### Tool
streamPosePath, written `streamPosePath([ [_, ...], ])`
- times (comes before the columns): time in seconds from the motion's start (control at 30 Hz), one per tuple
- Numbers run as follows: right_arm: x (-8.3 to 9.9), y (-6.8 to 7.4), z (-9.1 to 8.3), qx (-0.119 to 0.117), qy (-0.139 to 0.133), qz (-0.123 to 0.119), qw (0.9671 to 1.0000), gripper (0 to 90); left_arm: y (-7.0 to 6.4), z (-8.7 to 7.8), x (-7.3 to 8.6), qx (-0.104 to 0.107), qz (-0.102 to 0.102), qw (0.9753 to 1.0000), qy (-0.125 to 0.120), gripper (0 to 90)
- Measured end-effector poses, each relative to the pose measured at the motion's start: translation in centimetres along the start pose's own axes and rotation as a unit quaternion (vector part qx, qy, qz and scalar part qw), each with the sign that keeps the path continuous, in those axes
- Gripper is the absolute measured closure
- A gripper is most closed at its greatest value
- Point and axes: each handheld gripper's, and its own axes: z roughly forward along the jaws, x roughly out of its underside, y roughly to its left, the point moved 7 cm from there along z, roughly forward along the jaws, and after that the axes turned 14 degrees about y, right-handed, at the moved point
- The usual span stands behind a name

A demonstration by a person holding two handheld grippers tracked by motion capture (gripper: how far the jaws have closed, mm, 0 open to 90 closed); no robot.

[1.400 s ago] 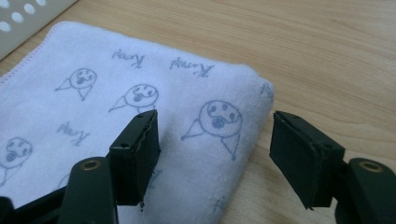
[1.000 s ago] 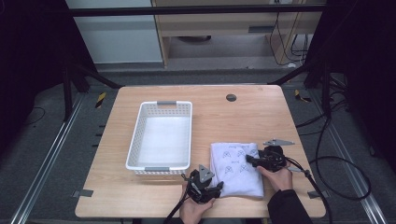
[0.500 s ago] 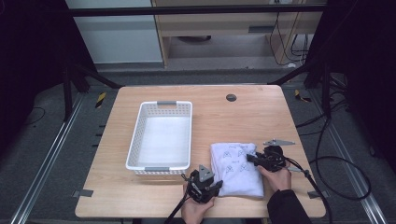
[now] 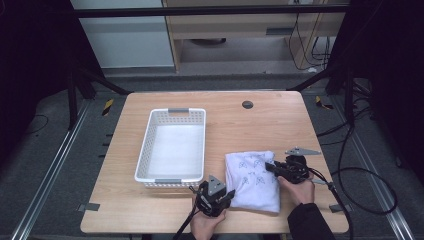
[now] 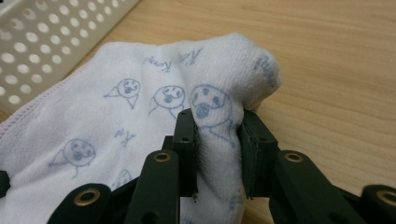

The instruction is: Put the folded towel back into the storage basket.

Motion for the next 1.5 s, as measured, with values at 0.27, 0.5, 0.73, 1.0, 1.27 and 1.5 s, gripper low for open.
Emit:
streamPosePath([
  [0.27,-1.2,1.2,-1.2,0.004,-0.034,-0.013,0.9993,71.1,0.3,-2.0,-1.2,-0.012,0.022,0.9996,-0.015,76.0],
  [0.5,-1.8,1.5,-2.2,-0.005,-0.056,-0.008,0.9984,71.0,0.1,-3.2,-2.1,-0.015,0.039,0.9989,-0.022,76.0],
  [0.73,-2.9,2.0,-3.3,0.008,-0.080,-0.023,0.9965,71.1,0.1,-4.2,-3.1,-0.028,0.052,0.9977,-0.031,76.1],
  [1.0,-3.6,2.4,-3.7,0.017,-0.090,-0.033,0.9952,71.1,0.3,-4.8,-3.5,-0.034,0.056,0.9972,-0.036,76.1],
  [1.27,-4.3,2.7,-4.2,0.019,-0.104,-0.037,0.9937,71.1,0.6,-5.7,-4.3,-0.039,0.061,0.9962,-0.047,76.1],
  [1.5,-5.1,3.1,-4.9,0.019,-0.116,-0.041,0.9922,71.1,0.8,-6.5,-4.9,-0.042,0.063,0.9956,-0.055,76.0],
])
